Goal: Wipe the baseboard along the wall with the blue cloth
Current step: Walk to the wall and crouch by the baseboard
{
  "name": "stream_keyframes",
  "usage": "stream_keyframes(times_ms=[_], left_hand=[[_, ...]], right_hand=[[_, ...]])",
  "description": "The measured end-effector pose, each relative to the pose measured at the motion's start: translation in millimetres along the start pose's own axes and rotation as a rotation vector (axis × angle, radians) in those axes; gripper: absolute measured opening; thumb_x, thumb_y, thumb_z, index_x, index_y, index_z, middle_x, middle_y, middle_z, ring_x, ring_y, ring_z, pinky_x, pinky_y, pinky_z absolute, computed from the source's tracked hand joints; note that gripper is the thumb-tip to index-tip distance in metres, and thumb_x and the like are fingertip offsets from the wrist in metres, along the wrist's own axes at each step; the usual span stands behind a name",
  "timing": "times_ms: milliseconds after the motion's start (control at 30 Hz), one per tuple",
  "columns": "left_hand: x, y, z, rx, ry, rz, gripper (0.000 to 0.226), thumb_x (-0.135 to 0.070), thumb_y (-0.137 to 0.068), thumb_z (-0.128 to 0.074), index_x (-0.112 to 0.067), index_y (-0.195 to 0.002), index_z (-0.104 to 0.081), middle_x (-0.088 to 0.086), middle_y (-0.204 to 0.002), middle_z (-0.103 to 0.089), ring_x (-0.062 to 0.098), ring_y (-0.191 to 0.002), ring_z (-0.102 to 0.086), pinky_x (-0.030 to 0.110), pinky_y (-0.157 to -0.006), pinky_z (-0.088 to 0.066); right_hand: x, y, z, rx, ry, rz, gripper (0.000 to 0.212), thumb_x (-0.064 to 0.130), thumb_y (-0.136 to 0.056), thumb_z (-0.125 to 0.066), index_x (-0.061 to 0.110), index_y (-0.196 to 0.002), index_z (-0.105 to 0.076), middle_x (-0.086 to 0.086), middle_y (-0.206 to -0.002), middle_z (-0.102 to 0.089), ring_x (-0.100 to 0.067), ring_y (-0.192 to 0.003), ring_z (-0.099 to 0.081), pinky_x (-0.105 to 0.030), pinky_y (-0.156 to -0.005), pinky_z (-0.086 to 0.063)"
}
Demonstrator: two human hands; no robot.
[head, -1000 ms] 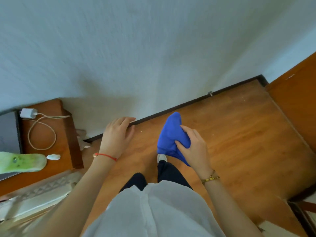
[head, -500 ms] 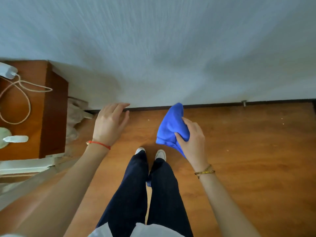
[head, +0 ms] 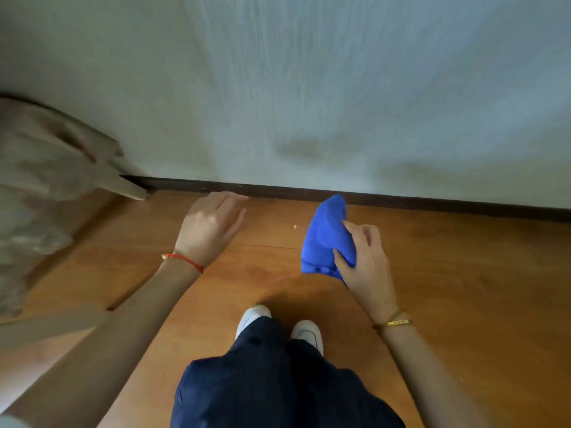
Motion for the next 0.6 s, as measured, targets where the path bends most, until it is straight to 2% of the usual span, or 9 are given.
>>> stream_keyframes(times_ms=[100,167,267,400,533,600], left_hand=[[34.0,9.6,-68.2,-0.011,-0.009,-0.016,0.019,-0.01,-0.096,-0.067,-0.006,-0.114,-0.071,0.011,-0.102,-0.071,0.03,-0.094,-0.067,0.042,-0.08,-0.055],[51.1,13.6,-107.4,-0.024,-0.005,-0.019,0.02,-0.015,-0.098,-0.062,-0.007,-0.114,-0.071,0.01,-0.103,-0.071,0.03,-0.095,-0.067,0.043,-0.079,-0.057],[69.6,17.5,-154.4,-0.05,-0.002,-0.034,0.025,-0.02,-0.098,-0.056,-0.007,-0.113,-0.071,0.01,-0.103,-0.071,0.031,-0.094,-0.068,0.042,-0.077,-0.057],[88.4,20.9,-200.4,-0.046,0.007,-0.041,0.027,-0.022,-0.099,-0.054,-0.005,-0.114,-0.07,0.011,-0.103,-0.071,0.031,-0.093,-0.068,0.043,-0.076,-0.059],[96.9,24.8,-231.8,-0.025,0.025,-0.019,0.028,-0.022,-0.098,-0.053,-0.005,-0.113,-0.07,0.011,-0.101,-0.071,0.031,-0.092,-0.069,0.044,-0.076,-0.06],[98.0,24.9,-243.5,-0.013,0.027,-0.017,0.028,-0.022,-0.098,-0.052,-0.005,-0.112,-0.07,0.011,-0.1,-0.071,0.031,-0.091,-0.069,0.045,-0.074,-0.06]], right_hand=[[-50.1,-18.1,-65.9,0.009,-0.016,0.029,0.05,0.005,-0.087,-0.068,0.01,-0.134,-0.051,-0.008,-0.137,-0.048,-0.017,-0.113,-0.054,-0.031,-0.089,-0.051],[-76.8,-30.1,-102.9,0.015,-0.04,0.042,0.051,0.003,-0.087,-0.067,0.01,-0.134,-0.051,-0.006,-0.135,-0.054,-0.017,-0.116,-0.052,-0.033,-0.096,-0.047],[-107.5,-48.6,-148.1,0.025,0.01,0.055,0.053,0.005,-0.087,-0.067,0.012,-0.136,-0.048,-0.002,-0.129,-0.058,-0.018,-0.11,-0.052,-0.031,-0.091,-0.046],[-134.1,-66.7,-187.8,0.009,0.083,0.109,0.06,0.008,-0.087,-0.066,0.014,-0.141,-0.044,-0.002,-0.132,-0.057,-0.021,-0.104,-0.055,-0.029,-0.084,-0.047],[-154.2,-74.5,-214.8,-0.017,0.212,0.095,0.067,0.01,-0.08,-0.067,0.013,-0.143,-0.043,-0.005,-0.125,-0.061,-0.029,-0.092,-0.059,-0.041,-0.078,-0.052],[-159.1,-76.0,-225.0,-0.037,0.305,0.065,0.069,0.02,-0.077,-0.066,0.013,-0.142,-0.044,-0.004,-0.116,-0.064,-0.028,-0.087,-0.058,-0.041,-0.075,-0.05]])
Point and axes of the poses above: each hand's wrist, its own y-axis away from the middle knuckle, its own z-axis out of the back of the hand, x = y × z, the point moved 6 cm from there along -y, towards the middle knuckle
